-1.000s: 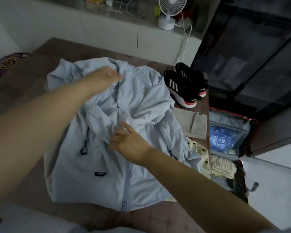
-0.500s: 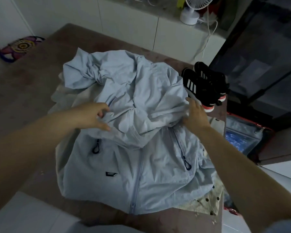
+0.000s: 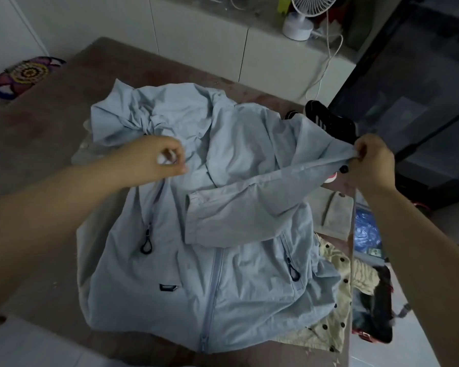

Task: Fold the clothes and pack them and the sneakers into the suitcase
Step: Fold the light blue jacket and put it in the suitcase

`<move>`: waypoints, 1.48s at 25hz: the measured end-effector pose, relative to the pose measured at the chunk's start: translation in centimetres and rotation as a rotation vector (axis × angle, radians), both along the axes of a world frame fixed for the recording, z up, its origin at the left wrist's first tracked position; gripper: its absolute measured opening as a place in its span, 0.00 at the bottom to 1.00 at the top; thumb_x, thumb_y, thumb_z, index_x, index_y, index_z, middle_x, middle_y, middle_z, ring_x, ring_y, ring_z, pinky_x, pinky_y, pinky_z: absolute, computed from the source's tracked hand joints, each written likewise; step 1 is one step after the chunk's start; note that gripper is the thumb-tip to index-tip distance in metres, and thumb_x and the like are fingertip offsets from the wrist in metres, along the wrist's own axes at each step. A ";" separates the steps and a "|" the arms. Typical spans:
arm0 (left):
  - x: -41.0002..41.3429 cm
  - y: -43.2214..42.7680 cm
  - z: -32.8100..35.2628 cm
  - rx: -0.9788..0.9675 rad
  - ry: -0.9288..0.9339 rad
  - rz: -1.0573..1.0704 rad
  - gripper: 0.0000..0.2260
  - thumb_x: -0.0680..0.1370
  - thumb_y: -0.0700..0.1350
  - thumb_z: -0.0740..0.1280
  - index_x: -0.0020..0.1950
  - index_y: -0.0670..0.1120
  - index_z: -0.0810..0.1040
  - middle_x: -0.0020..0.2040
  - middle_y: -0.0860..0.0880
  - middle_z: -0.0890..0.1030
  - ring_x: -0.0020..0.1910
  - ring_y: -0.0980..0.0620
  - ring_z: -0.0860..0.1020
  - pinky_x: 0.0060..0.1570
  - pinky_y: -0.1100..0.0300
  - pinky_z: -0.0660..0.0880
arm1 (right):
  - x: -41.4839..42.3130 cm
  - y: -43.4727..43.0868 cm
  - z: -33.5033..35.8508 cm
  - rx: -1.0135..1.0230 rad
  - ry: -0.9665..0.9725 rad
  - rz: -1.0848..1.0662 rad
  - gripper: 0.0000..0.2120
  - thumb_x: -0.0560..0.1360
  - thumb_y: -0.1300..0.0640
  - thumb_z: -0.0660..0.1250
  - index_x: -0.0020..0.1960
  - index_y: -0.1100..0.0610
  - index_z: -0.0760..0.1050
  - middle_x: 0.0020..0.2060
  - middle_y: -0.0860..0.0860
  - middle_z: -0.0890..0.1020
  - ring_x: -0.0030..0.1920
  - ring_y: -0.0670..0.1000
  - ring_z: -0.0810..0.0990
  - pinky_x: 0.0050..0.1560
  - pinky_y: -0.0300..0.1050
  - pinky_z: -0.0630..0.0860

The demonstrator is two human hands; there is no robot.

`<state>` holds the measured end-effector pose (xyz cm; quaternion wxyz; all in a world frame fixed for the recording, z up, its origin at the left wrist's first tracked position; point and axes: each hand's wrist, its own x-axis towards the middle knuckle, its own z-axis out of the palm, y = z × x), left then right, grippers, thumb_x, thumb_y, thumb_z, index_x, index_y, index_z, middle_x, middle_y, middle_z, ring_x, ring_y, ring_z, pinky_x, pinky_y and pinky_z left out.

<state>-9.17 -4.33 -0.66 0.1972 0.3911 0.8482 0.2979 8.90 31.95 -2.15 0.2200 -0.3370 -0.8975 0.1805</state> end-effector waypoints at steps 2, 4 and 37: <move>1.0 2.9 -0.2 -0.140 -0.076 -0.084 0.17 0.69 0.55 0.73 0.55 0.55 0.73 0.53 0.60 0.76 0.53 0.60 0.75 0.55 0.60 0.72 | 0.0 -0.2 -0.3 -0.034 -0.058 0.009 0.09 0.68 0.72 0.59 0.47 0.65 0.72 0.42 0.56 0.72 0.42 0.54 0.69 0.42 0.43 0.64; 2.6 5.1 -2.1 -0.397 -0.058 -0.123 0.25 0.69 0.55 0.73 0.62 0.51 0.70 0.55 0.58 0.72 0.57 0.55 0.74 0.57 0.59 0.71 | 0.0 -0.4 -0.6 -0.048 -0.100 0.030 0.09 0.69 0.72 0.60 0.46 0.63 0.72 0.43 0.55 0.72 0.42 0.55 0.70 0.42 0.43 0.64; -8.4 -2.3 -4.4 -0.552 0.306 0.075 0.14 0.72 0.56 0.69 0.40 0.47 0.73 0.41 0.48 0.75 0.45 0.47 0.73 0.40 0.58 0.62 | -12.0 0.0 -2.2 0.112 -0.950 0.405 0.08 0.78 0.55 0.60 0.46 0.59 0.73 0.46 0.57 0.77 0.56 0.61 0.77 0.53 0.50 0.73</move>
